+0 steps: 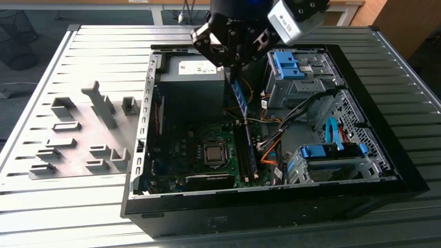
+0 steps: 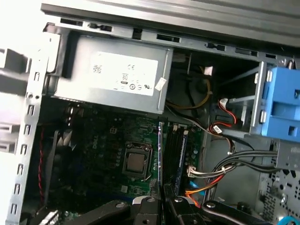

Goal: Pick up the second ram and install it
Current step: 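Insert the second ram into the second slot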

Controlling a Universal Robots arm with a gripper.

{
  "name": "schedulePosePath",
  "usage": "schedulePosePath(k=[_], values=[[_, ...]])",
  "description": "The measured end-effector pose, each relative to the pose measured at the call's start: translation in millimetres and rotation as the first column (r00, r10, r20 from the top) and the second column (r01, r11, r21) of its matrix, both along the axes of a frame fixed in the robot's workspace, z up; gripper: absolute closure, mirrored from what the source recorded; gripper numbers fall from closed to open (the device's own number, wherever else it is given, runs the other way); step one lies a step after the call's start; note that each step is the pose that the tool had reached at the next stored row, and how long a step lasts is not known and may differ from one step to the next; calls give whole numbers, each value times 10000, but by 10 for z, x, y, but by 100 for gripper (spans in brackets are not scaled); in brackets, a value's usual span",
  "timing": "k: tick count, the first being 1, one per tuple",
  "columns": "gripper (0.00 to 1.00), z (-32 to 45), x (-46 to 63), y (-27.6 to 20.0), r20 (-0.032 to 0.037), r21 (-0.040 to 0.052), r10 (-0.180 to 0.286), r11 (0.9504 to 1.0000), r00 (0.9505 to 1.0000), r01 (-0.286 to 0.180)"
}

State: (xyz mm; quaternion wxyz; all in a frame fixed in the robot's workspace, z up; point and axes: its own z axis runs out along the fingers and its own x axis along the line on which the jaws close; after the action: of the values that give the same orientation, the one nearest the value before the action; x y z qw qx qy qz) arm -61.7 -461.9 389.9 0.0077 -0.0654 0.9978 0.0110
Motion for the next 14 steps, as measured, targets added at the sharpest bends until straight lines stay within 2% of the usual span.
schedulePosePath(k=[6,14], values=[[86,-25,0,0,0,-12,-955,9954,9954,955],[86,-37,15,1,0,-15,-1005,9949,9949,1005]])
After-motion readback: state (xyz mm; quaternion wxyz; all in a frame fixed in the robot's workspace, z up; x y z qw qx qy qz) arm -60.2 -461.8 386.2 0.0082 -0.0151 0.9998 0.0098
